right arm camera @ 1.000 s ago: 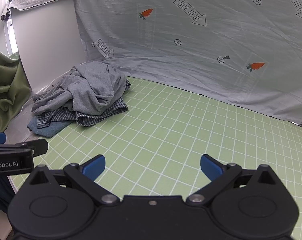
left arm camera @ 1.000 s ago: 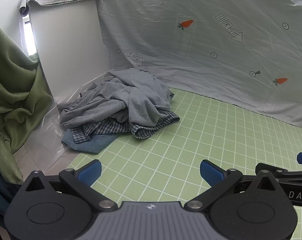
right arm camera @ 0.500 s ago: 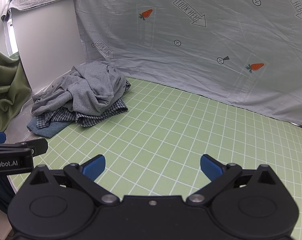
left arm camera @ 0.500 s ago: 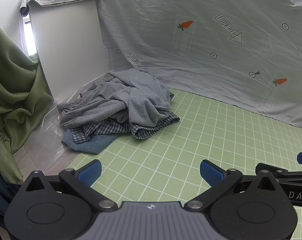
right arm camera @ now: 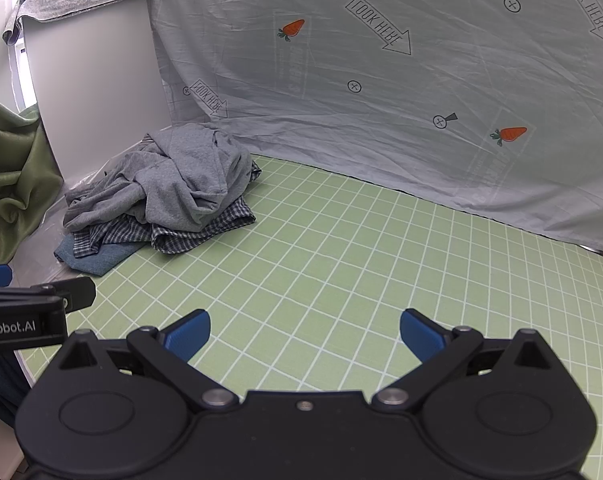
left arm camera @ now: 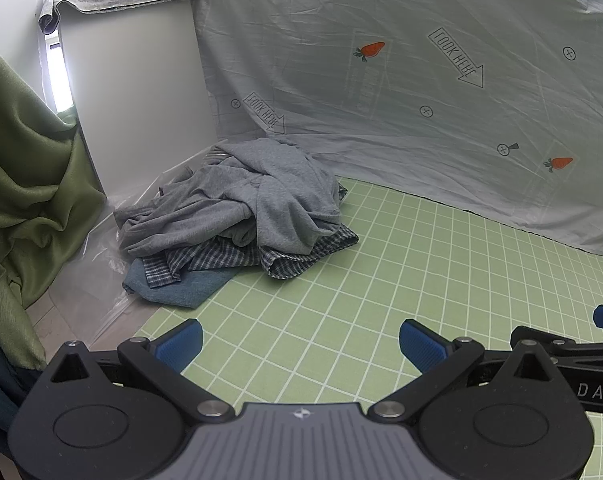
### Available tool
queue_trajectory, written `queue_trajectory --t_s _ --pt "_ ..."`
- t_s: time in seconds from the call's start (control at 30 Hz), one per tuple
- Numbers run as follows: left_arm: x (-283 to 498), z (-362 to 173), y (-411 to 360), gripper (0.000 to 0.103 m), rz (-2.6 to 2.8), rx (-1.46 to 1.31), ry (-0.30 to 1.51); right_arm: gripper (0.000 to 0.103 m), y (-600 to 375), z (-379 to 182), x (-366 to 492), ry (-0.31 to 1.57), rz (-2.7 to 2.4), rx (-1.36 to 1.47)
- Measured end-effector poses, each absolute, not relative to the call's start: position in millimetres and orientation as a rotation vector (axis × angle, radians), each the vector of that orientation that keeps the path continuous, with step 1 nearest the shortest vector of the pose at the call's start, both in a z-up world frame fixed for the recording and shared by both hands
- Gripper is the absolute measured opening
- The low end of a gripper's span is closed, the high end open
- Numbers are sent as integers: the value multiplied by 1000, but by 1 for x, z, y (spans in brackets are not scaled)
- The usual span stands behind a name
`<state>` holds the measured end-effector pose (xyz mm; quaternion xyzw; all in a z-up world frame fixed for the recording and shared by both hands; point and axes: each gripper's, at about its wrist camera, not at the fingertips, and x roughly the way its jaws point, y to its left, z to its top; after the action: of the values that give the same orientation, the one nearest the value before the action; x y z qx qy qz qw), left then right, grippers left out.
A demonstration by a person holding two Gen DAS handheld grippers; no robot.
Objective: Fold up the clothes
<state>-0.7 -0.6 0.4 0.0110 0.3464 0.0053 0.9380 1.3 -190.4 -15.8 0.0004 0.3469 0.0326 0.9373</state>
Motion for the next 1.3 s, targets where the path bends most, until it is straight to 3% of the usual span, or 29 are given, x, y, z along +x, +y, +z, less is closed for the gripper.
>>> queue_trajectory --t_s 1.3 --pt "20 -6 1 103 11 36 732 102 -181 -21 21 725 93 -23"
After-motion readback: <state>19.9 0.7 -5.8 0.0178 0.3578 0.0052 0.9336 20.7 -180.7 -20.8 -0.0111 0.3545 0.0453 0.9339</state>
